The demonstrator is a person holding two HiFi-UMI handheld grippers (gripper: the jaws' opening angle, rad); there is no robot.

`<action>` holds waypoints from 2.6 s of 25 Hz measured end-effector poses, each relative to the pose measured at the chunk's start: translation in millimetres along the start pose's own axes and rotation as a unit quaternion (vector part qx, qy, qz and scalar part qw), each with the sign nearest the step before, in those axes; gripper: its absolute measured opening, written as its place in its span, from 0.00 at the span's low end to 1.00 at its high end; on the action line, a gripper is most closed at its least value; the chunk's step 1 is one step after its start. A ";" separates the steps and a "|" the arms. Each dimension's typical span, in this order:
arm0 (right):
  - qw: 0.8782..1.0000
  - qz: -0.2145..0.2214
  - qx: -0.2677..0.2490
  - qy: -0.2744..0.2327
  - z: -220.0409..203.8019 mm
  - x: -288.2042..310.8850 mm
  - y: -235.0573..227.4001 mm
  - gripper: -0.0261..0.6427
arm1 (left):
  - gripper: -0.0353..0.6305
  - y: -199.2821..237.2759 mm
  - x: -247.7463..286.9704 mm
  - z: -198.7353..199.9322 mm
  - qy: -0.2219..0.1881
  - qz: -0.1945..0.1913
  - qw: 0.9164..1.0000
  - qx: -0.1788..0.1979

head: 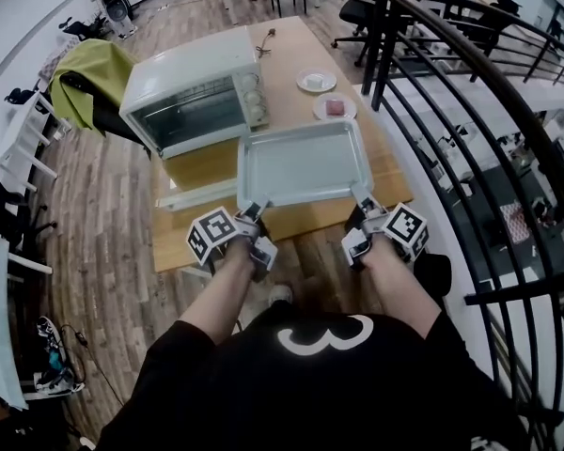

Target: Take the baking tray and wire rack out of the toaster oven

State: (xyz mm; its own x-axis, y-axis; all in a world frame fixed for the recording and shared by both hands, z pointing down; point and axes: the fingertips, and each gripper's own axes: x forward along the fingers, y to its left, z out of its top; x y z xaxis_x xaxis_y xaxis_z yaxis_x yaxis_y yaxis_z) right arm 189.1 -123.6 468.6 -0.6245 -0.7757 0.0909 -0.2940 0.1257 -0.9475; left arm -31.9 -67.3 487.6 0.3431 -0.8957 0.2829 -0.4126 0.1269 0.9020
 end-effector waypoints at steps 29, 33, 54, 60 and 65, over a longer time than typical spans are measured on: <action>0.991 -0.112 0.057 -0.043 73.8 16.9 -127.2 0.22 | 0.26 33.4 145.4 -45.3 0.116 0.052 0.992 0.005; 0.988 -0.145 0.051 -0.018 71.8 25.3 -143.7 0.21 | 0.27 42.9 154.4 -45.4 0.127 0.076 0.989 0.020; 0.942 -0.138 -0.220 0.213 54.3 26.0 -143.7 0.40 | 0.44 40.0 157.0 -80.6 0.312 0.047 0.917 0.243; 0.861 -0.150 -0.368 0.318 35.2 13.2 -155.0 0.42 | 0.44 48.6 149.6 -82.1 0.332 0.060 0.884 0.323; 0.858 -0.159 -0.374 0.316 33.2 7.2 -155.8 0.42 | 0.44 55.7 141.2 -78.7 0.333 0.082 0.864 0.370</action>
State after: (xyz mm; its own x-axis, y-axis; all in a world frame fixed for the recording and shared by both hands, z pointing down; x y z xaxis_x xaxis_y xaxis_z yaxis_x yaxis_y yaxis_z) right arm 254.5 -169.3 606.7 -0.6252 -0.3843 0.6793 -0.7558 0.5150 -0.4043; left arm 59.9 -153.2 603.3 0.5368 -0.4172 0.7333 -0.8431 -0.2985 0.4474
